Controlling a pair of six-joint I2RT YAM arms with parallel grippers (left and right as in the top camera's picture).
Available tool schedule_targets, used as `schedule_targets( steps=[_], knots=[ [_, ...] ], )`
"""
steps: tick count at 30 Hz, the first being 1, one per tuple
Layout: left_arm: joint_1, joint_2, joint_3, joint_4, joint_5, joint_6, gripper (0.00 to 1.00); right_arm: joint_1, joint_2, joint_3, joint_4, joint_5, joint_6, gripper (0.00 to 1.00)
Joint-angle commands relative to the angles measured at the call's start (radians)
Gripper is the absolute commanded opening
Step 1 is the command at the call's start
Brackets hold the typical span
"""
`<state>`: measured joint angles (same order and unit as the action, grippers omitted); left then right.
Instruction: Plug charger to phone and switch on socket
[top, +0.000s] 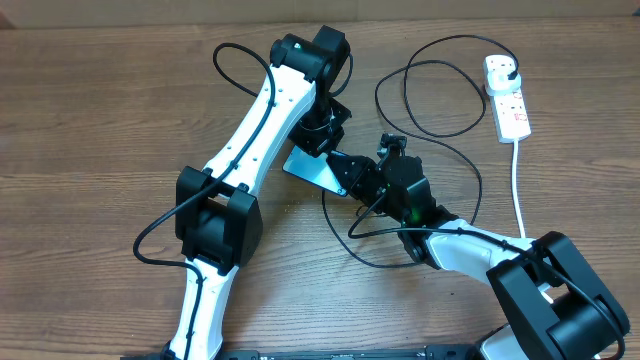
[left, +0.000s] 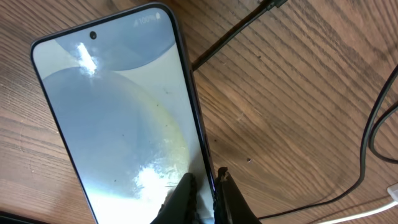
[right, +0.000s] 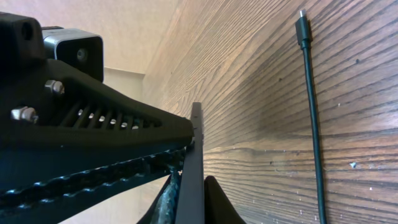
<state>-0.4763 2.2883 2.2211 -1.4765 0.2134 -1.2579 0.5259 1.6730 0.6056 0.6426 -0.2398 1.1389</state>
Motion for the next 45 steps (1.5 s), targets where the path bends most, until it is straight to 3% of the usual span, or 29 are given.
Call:
schedule_targets(
  steps=[1,13,18,22,26,31,39,45],
  knots=[
    [0.010,-0.011,0.013,-0.010,0.015,0.002,0.06,-0.002,-0.010,0.019,0.029,0.004,-0.009,0.07],
    [0.167,-0.011,0.013,0.005,0.018,0.283,0.04,-0.005,-0.010,0.019,-0.004,0.055,-0.008,0.04],
    [0.227,-0.011,0.013,0.078,0.090,0.584,0.05,-0.010,-0.010,0.019,-0.011,0.118,0.037,0.04],
    [0.264,-0.011,0.013,0.108,0.286,0.779,0.12,-0.040,-0.010,0.019,-0.010,0.172,0.150,0.04],
    [0.273,-0.011,0.013,0.130,0.346,0.783,0.22,-0.068,-0.010,0.032,0.007,0.216,0.291,0.04],
    [0.260,-0.011,0.013,0.164,0.362,0.783,0.36,-0.070,-0.010,0.122,-0.003,0.225,0.305,0.04],
    [0.255,-0.011,0.013,0.225,0.458,0.786,0.37,-0.071,-0.010,0.206,-0.040,0.310,0.476,0.04],
    [0.247,-0.011,0.013,0.327,0.555,0.709,0.38,-0.071,-0.010,0.207,-0.052,0.308,0.612,0.04]
  ],
)
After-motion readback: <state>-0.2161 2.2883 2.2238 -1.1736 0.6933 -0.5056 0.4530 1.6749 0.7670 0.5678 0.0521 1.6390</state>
